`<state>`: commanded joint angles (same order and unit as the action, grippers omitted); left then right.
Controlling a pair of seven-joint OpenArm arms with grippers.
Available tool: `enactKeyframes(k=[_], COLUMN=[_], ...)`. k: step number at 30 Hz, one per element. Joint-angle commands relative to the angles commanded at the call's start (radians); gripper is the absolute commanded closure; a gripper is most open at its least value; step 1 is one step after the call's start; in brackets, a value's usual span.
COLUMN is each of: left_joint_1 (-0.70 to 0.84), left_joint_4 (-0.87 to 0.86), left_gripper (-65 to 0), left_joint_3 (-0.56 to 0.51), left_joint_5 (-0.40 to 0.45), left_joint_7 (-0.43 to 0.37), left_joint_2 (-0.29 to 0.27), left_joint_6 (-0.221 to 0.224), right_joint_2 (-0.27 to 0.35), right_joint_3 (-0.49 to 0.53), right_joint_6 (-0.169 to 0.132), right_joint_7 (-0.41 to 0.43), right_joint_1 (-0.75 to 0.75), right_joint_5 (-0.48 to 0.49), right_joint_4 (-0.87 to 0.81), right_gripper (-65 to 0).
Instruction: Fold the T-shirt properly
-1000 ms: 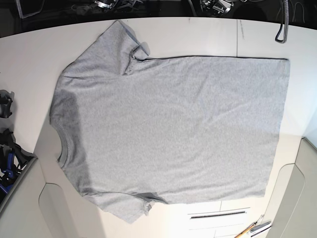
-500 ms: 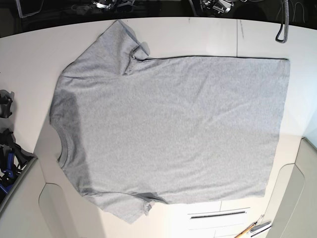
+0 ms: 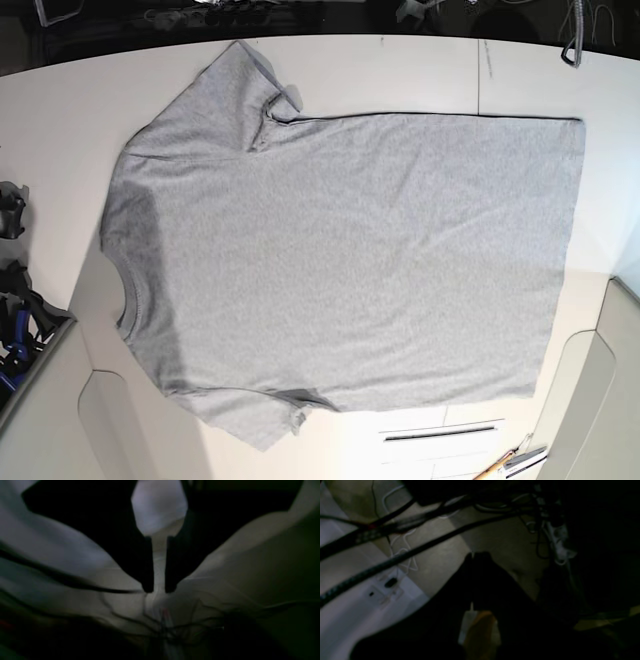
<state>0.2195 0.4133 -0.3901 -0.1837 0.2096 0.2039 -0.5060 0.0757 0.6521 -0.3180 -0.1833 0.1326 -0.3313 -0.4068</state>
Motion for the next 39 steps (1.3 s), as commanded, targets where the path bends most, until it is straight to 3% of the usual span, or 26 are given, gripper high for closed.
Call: enactKeyframes(k=[5,10,14,16,19,22,27,30,32,35,39], left_joint_1=[0.152,0.269,0.349,0.401,0.483,0.561,0.663,0.716,0.744,0.774,0.804], left_joint_4=[0.182,0.364,0.491,0.564,0.678,0.793,1.006,1.120,1.180,1.253,1.328], left_gripper=[-9.0,-9.0,-9.0,-9.0,-9.0,-9.0,-9.1,-11.1,-18.9,-28.1,-29.2], left_joint_3=[0.166,0.298,0.322,0.322,0.322,0.336,0.445,0.538,0.597,0.685,0.797], left_joint_5=[0.001,0.000,-0.004,-0.069,-0.090,-0.090,-0.151,-0.207,-0.261,-0.352,-0.463], left_joint_7=[0.000,0.001,0.049,0.061,0.061,0.061,0.092,0.136,0.165,0.235,0.322], left_joint_2=[0.027,0.027,0.032,0.032,0.032,0.032,0.032,0.031,0.032,0.031,0.032], left_joint_6=[-0.002,-0.015,-0.015,-0.015,-0.015,-0.015,-0.016,-0.084,-0.100,-0.166,-0.192], right_joint_2=[0.057,0.161,0.239,0.277,0.340,0.396,0.477,0.489,0.489,0.489,0.489], right_joint_3=[0.000,0.000,0.000,-0.003,-0.005,-0.017,-0.082,-0.157,-0.207,-0.267,-0.333], right_joint_6=[0.000,0.000,0.001,0.001,0.003,0.050,0.092,0.117,0.116,0.103,0.021], right_joint_7=[0.000,0.000,-0.052,-0.110,-0.132,-0.132,-0.170,-0.235,-0.264,-0.308,-0.352], right_joint_1=[0.102,0.203,0.279,0.323,0.400,0.480,0.592,0.644,0.671,0.703,0.734], right_joint_5=[0.015,0.126,0.177,0.194,0.193,0.193,0.193,0.193,0.194,0.248,0.336], right_joint_4=[-0.126,-0.327,-0.481,-0.566,-0.699,-0.842,-1.063,-1.173,-1.239,-1.333,-1.450], right_gripper=[0.0,0.0,0.0,0.0,0.0,0.0,0.0,-2.4,-6.7,-14.2,-15.6])
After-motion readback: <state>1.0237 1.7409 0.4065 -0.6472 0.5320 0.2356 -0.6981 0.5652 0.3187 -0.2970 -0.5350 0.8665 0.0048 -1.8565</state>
